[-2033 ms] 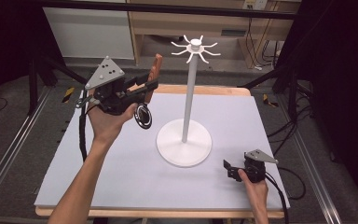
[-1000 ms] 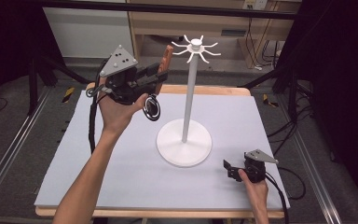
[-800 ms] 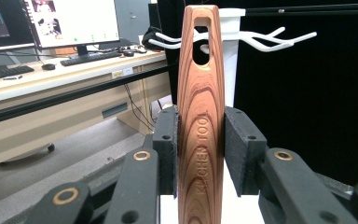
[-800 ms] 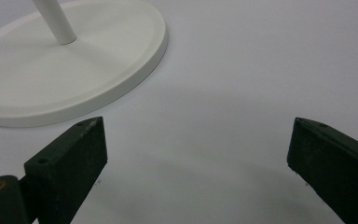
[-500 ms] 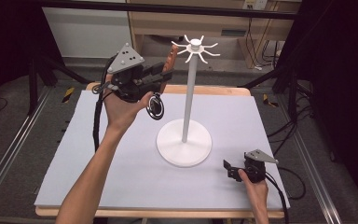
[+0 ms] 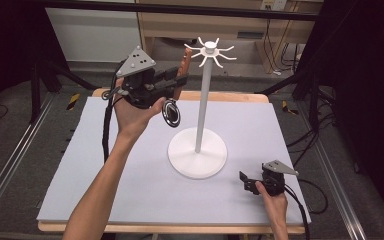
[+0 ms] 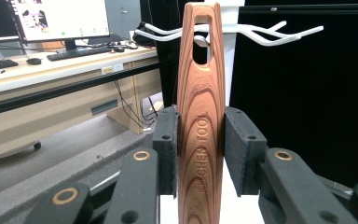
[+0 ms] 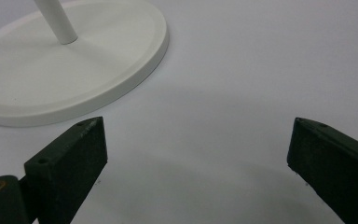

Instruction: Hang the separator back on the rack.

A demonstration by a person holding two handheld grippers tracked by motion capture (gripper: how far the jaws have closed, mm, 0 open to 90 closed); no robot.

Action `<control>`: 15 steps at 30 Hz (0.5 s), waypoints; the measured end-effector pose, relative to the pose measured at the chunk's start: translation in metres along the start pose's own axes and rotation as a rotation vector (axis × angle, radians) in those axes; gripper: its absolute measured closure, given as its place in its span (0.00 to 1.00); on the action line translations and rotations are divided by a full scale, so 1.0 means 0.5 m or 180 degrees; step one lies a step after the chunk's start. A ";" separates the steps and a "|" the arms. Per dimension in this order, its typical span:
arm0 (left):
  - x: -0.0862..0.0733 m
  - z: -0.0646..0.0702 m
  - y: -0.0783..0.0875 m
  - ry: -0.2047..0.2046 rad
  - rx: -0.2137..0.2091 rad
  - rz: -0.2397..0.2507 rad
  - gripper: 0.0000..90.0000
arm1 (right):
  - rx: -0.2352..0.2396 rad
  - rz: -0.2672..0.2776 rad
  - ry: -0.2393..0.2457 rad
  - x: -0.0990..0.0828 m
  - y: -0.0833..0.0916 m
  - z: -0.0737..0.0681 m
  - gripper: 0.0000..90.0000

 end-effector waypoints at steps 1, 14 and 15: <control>0.000 0.000 0.000 0.0000 0.0000 0.0000 0.75 | 0.0005 -0.0004 0.0005 0.000 0.000 0.000 0.06; -0.011 0.008 -0.020 -0.0079 -0.0041 -0.0064 0.75 | 0.0006 -0.0006 0.0002 0.000 0.000 0.000 0.06; -0.012 0.008 -0.021 -0.0066 -0.0045 -0.0049 0.75 | 0.0007 -0.0007 0.0002 0.000 0.000 0.000 0.06</control>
Point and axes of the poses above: each handheld gripper's, and its own axes: y roughly backward along the jaws, x roughly out of its top, z roughly to its right, the point moved 5 cm from there along -y, roughly forward along the jaws, and after that the axes turned 5 degrees about -y, right-handed, at the moved point
